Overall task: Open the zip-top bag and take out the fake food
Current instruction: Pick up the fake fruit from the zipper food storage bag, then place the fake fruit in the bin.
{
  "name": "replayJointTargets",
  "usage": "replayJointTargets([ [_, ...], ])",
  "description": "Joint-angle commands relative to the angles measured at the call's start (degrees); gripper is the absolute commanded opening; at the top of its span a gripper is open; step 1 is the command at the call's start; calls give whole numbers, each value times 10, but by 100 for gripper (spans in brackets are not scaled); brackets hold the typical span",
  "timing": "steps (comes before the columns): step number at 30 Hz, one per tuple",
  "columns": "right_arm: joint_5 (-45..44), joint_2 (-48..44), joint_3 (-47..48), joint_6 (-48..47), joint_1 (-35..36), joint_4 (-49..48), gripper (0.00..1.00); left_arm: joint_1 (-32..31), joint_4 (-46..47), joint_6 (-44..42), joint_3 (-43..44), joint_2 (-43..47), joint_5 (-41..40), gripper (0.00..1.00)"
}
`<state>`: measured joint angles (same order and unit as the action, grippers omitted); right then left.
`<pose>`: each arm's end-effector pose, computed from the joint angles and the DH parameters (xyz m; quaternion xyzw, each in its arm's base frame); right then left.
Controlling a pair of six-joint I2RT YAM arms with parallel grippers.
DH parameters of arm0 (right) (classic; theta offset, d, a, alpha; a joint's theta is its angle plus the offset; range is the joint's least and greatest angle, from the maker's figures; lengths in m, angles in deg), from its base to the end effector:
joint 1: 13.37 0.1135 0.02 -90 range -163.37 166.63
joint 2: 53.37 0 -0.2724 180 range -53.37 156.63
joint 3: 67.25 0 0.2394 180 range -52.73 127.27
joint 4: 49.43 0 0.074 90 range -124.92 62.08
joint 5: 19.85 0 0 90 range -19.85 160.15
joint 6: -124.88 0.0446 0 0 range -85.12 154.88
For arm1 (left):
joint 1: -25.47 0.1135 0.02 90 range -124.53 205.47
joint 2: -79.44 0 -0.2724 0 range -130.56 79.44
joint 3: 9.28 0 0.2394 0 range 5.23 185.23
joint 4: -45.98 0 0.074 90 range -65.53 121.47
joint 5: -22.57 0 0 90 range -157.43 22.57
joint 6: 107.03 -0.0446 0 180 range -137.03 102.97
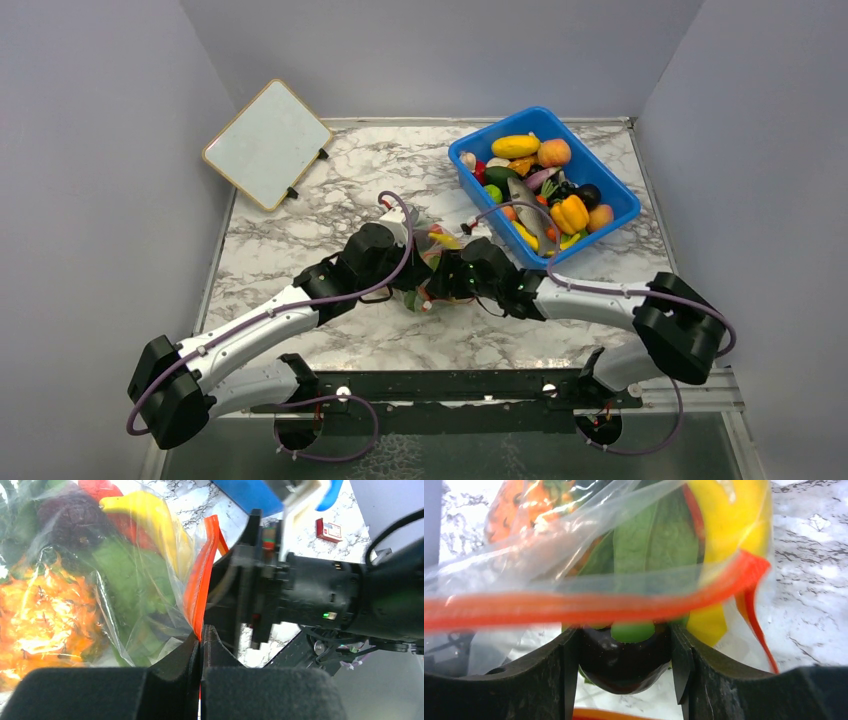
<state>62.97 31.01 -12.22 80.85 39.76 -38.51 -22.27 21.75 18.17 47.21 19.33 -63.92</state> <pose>0.1798 0.2304 0.1908 -0.0303 0.9054 0.2825 0.3155 0.1513 -0.1706 0.2792 0.1092 0.8492 -0.3613 0.3692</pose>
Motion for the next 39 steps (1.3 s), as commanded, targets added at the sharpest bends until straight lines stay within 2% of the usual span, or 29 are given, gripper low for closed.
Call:
replayJointTargets([
  [1, 14, -71, -56, -41, -5, -78, 40, 0, -15, -6, 8, 10, -21, 0],
  [5, 0, -129, -99, -66, -5, -121, 39, 0, -16, -4, 7, 14, -25, 0],
  [10, -40, -159, -79, -105, -6, -36, 40, 0, -30, -2, 10, 14, -43, 0],
  [15, -19, -215, -69, -176, -7, 8, 42, 0, -33, 1, 8, 16, -47, 0],
  [19, -12, -315, -88, -212, -7, -15, 42, 0, -31, -1, 9, 20, -53, 0],
  [22, -94, -368, -68, -234, -8, 29, 42, 0, -31, 4, 6, 24, -56, 0],
  [26, -243, -386, -36, -281, -17, 86, 43, 0, -31, 8, 4, 27, -54, 0],
  [30, -274, -361, 21, -314, -67, 152, 44, 0, -28, 11, 8, 24, -48, 0],
  [33, -227, -335, 49, -308, -154, 199, 44, 0, -28, 11, 10, 24, -46, 0],
  [36, -81, -311, 60, -290, -286, 216, 43, 0, -29, 12, 9, 27, -41, 0],
  [39, 34, -274, 73, -269, -381, 230, 44, 0, -29, 13, 7, 30, -36, 0],
])
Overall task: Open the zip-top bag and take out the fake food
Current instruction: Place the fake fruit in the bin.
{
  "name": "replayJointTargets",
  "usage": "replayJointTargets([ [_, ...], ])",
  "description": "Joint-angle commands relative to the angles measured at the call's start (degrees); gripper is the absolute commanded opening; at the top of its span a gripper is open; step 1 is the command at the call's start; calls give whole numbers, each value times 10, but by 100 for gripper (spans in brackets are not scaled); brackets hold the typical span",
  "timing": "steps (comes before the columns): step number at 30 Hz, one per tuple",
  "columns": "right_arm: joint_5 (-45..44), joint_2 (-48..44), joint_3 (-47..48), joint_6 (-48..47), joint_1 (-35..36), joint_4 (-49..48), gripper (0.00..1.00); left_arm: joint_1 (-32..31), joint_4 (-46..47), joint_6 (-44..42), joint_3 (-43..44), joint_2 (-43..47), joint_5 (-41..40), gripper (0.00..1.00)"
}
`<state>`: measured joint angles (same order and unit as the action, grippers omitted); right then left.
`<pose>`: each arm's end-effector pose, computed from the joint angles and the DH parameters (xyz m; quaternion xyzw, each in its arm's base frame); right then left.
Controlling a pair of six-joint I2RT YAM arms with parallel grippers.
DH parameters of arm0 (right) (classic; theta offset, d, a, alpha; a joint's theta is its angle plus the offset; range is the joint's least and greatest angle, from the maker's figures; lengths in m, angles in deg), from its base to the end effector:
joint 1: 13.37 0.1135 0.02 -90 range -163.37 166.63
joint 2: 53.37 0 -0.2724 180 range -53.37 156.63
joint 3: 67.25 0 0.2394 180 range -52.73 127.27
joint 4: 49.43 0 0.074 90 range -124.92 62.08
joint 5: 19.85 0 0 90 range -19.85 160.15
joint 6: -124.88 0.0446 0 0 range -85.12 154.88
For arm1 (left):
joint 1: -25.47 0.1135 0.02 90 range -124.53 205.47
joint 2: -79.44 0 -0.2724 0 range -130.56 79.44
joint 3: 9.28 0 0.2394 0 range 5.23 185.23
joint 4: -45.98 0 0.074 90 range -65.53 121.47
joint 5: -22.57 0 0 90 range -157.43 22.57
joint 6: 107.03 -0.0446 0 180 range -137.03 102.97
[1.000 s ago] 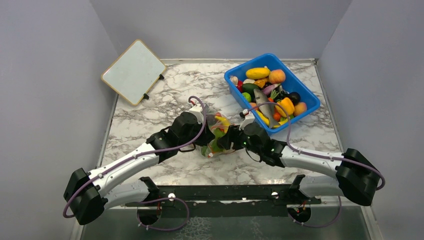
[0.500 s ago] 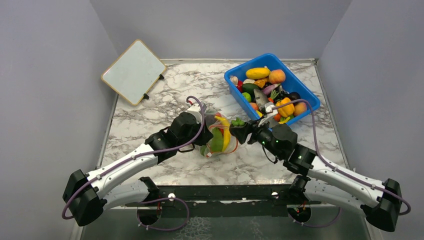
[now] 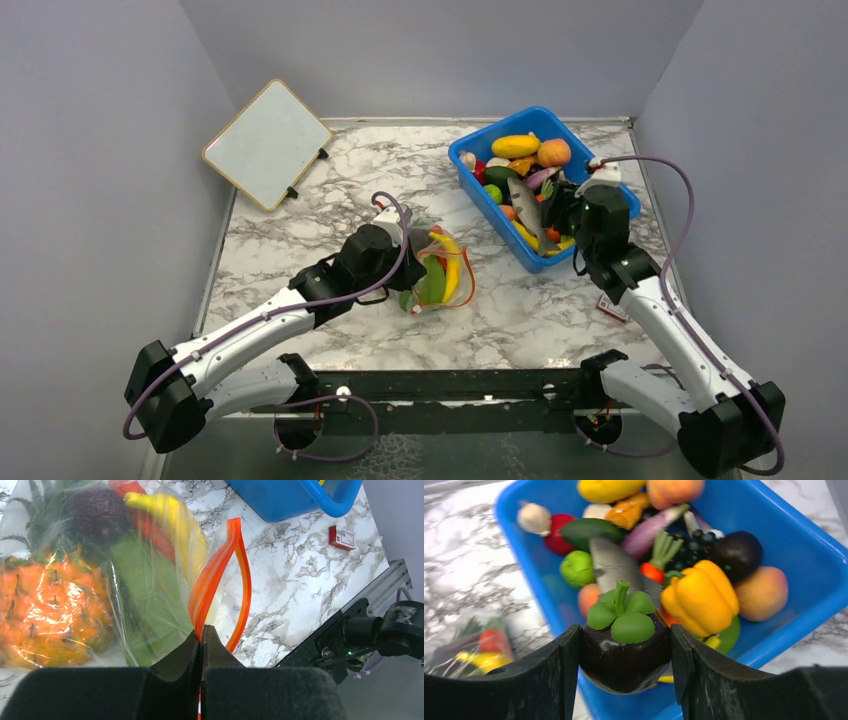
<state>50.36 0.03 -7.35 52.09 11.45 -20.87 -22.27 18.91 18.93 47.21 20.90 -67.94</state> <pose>0.1905 0.0715 0.3157 0.0416 0.8216 0.0644 0.5649 0.1487 -0.1631 0.2796 0.0862 0.8578 -0.3352 0.3799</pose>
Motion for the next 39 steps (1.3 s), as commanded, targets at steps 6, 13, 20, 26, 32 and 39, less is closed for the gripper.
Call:
replayJointTargets([
  [6, 254, 128, 86, 28, -215, 69, 45, 0, -3, 5, 7, 19, 7, 0],
  [13, 408, 254, 187, 27, -243, 15, 45, 0, 1, 11, 7, 18, 10, 0],
  [20, 439, 441, 317, 58, -242, 15, 45, 0, 16, -10, 22, 3, 75, 0],
  [26, 444, 550, 419, 17, -242, 111, 60, 0, 12, -1, 13, 15, 73, 0],
  [32, 402, 491, 356, 8, -238, 73, 75, 0, 11, -3, 16, 16, 67, 0],
  [39, 360, 448, 348, -1, -238, 115, 75, 0, 12, 0, 19, 6, 75, 0],
])
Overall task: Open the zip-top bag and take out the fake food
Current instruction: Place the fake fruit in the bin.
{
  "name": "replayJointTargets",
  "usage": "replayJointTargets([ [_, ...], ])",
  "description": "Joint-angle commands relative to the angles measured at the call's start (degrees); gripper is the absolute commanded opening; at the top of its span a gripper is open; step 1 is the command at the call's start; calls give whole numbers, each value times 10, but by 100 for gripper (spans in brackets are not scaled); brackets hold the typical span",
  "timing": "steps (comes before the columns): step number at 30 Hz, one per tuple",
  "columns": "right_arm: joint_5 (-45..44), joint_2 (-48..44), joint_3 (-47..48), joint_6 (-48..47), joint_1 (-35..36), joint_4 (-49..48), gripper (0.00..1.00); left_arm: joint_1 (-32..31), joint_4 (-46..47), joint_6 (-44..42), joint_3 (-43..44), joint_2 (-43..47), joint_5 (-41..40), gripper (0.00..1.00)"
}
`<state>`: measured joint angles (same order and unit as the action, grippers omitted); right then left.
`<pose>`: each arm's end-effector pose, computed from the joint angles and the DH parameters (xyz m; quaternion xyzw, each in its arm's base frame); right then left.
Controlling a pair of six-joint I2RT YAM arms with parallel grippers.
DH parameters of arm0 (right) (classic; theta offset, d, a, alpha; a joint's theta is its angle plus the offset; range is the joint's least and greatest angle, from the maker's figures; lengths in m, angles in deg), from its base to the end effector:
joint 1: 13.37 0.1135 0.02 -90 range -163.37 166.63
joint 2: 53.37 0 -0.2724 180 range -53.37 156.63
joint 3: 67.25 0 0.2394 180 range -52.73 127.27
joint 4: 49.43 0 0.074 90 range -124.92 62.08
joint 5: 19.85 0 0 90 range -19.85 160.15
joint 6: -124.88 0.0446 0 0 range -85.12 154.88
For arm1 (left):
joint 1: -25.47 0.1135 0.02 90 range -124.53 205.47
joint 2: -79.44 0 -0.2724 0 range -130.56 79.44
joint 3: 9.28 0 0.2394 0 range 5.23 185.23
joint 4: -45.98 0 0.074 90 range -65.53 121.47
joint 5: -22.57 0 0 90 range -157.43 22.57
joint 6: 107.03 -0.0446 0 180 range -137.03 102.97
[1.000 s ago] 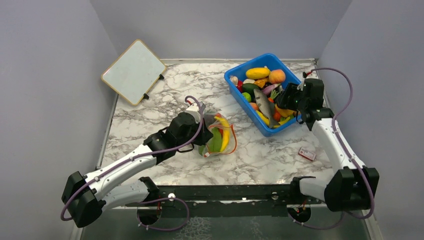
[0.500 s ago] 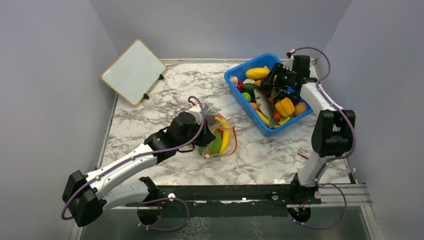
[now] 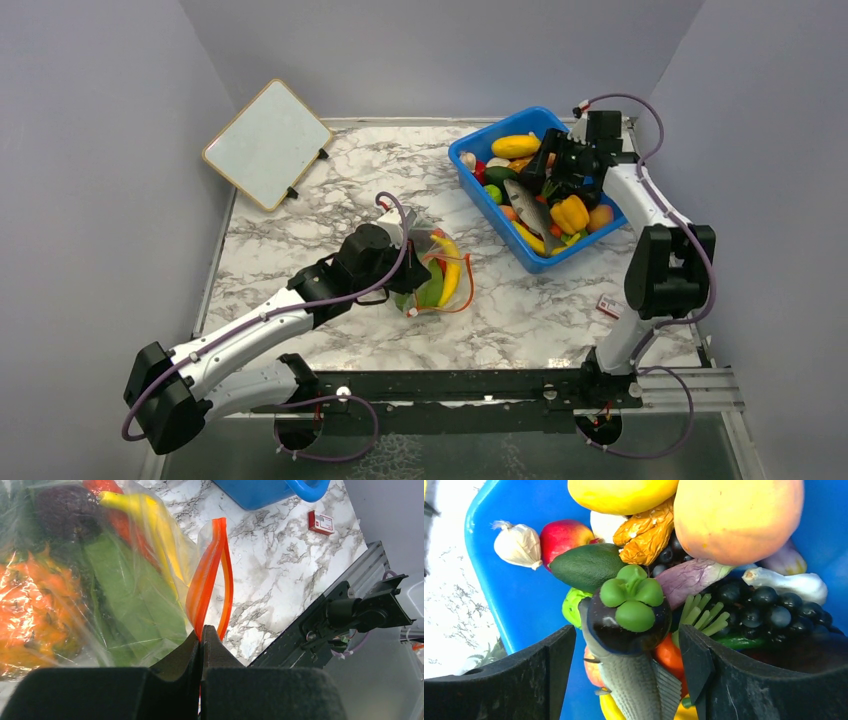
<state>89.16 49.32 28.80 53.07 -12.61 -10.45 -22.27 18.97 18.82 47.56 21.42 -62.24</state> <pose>0.3987 0.0198 0.2685 0.0767 0.9121 0.2121 0.3422 0.1446 -0.1651 0.2837 0.1119 0.8501 -0.3709 0.3566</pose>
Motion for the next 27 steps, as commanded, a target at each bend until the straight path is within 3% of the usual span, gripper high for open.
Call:
replayJointTargets([
  [1, -25, -52, -25, -5, 3, 2, 73, 0, 11, 1, 16, 2, 18, 0],
  [5, 28, -60, -61, 21, 3, -69, 44, 0, 12, 0, 14, 5, 17, 0],
  [10, 34, 37, 19, 26, 8, -9, 24, 0, 11, 1, 17, 4, 21, 0],
  [13, 10, 72, 46, 28, 16, 25, 23, 0, 11, 1, 15, 7, 20, 0],
  [18, 14, 59, 24, 17, 28, -7, 27, 0, 10, 3, 9, 13, 14, 0],
  [27, -9, -64, -25, 24, 28, -22, 38, 0, 11, 0, 15, 7, 11, 0],
])
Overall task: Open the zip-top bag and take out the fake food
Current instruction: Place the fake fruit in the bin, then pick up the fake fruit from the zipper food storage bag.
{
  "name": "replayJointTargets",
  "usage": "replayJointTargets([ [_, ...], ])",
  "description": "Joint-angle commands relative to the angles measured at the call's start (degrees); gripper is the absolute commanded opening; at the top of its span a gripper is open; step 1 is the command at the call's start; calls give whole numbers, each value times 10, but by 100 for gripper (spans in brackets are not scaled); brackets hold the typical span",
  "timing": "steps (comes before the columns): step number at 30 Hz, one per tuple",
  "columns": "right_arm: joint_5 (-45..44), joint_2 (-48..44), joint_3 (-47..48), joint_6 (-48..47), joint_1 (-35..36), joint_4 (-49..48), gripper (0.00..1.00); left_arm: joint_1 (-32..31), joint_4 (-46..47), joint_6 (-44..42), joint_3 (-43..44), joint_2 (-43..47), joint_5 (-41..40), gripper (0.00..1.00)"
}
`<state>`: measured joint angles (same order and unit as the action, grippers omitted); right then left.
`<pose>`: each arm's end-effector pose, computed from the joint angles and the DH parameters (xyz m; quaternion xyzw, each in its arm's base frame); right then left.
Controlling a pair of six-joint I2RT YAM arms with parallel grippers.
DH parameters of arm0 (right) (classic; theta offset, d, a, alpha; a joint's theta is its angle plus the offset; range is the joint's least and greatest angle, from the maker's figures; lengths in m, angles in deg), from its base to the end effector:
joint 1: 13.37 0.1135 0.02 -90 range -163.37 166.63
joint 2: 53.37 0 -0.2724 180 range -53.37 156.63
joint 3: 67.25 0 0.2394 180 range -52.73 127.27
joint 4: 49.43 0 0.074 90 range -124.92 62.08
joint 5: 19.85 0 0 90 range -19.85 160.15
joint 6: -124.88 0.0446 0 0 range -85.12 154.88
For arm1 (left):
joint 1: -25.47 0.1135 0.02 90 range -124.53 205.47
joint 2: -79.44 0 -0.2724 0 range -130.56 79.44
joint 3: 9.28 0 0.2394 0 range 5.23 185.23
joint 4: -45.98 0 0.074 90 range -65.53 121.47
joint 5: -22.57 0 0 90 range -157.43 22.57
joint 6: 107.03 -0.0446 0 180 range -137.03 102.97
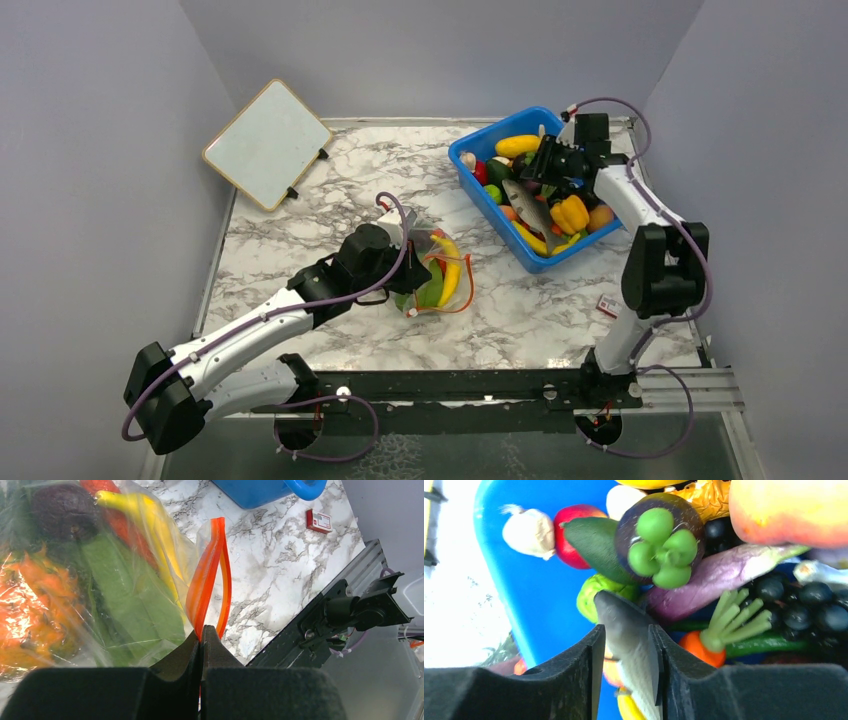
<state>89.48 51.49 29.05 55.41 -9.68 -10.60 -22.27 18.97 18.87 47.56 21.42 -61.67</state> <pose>0.4034 0.0408 0.2557 0.0741 0.9175 0.2281 0.3174 0.1442 -0.1654 0.2837 0.1141 0.8497 -0.3742 0.3535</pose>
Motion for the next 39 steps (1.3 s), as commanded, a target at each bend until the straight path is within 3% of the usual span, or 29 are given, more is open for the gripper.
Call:
replayJointTargets([
  [1, -5, -106, -44, 2, -1, -33, 40, 0, 10, -1, 15, 8, 4, 0],
  [4, 53, -183, -153, 21, -1, -115, 44, 0, 13, -2, 15, 9, 0, 0],
  [8, 191, -275, -327, 94, 2, -307, 46, -1, 24, 1, 12, 4, 4, 0],
  [13, 183, -391, -474, 110, 41, -447, 48, 0, 25, 3, 10, -3, 12, 0],
  [20, 103, -481, -552, 130, 147, -448, 49, 0, 40, 8, 7, -16, 18, 0],
  [27, 11, -506, -596, 179, 248, -452, 51, 0, 39, 2, 8, -17, 18, 0],
  [29, -12, -503, -593, 181, 276, -431, 57, -1, 37, 2, 10, -16, 16, 0],
  [30, -28, -503, -591, 182, 293, -419, 72, 0, 36, 1, 10, -16, 15, 0],
  [32, -69, -501, -590, 190, 327, -403, 80, 0, 35, 3, 9, -15, 13, 0],
  [39, -174, -480, -616, 256, 430, -422, 73, -1, 37, 5, 10, -16, 13, 0],
])
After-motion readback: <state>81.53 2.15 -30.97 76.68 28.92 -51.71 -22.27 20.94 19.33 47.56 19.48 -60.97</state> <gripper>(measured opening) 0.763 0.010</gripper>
